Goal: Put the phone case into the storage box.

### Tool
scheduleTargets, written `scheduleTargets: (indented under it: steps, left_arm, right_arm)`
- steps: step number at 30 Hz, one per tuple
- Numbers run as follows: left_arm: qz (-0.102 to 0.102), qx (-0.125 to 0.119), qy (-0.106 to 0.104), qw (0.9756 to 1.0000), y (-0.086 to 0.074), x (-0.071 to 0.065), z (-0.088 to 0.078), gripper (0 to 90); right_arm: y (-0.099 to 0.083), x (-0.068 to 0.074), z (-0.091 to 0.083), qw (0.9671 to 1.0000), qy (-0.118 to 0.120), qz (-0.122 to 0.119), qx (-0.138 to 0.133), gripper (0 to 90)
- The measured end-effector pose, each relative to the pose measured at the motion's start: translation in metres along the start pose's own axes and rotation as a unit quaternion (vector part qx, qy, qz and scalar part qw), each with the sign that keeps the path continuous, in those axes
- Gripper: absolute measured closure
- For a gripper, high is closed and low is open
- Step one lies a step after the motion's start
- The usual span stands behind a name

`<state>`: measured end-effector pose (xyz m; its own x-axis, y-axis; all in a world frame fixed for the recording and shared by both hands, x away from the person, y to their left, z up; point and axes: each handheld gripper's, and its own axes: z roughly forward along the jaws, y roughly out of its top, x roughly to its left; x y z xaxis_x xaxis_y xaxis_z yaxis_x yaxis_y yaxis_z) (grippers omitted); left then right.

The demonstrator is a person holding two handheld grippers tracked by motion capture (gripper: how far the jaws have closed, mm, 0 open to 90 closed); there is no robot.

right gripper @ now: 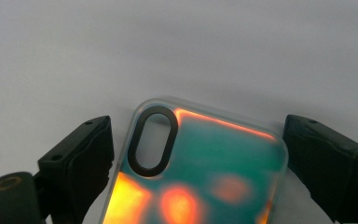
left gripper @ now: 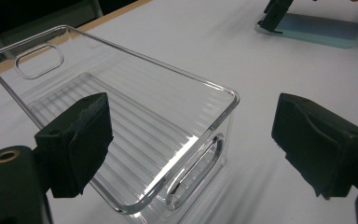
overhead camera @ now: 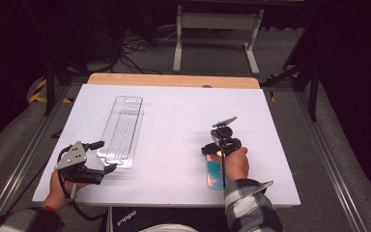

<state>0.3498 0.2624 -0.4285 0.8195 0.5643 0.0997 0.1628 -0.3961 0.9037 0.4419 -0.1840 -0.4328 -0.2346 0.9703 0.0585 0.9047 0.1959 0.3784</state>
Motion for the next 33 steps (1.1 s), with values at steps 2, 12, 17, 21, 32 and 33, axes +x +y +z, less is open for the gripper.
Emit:
scheduleTargets:
  steps: [2,12,17,21,32,33]
  left_arm:
    - [-0.001,0.0,-0.001,1.0,0.0,0.0,0.0,12.9]
    - [0.001,-0.002,-0.004,1.0,0.0,-0.002,0.002,13.1]
    - [0.001,-0.002,-0.004,1.0,0.0,-0.002,0.001,13.2]
    - [0.002,-0.001,-0.003,1.0,0.0,-0.002,0.001,13.3]
    - [0.015,0.001,-0.005,0.9999,0.002,-0.005,0.001,13.6]
    - [0.018,0.003,-0.005,0.9998,0.002,-0.005,0.001,13.6]
  right_arm:
    - [0.0,0.0,0.0,1.0,-0.001,-0.002,0.0,10.8]
    - [-0.001,0.011,0.004,0.9991,-0.038,-0.017,0.004,11.5]
    - [-0.002,0.012,0.003,0.9991,-0.039,-0.013,0.004,13.5]
    - [-0.002,0.011,0.002,0.9993,-0.037,-0.008,0.0,13.0]
    - [0.0,0.008,0.004,0.9987,-0.038,-0.016,0.031,4.9]
    - [0.0,0.008,0.004,0.9987,-0.038,-0.015,0.032,5.0]
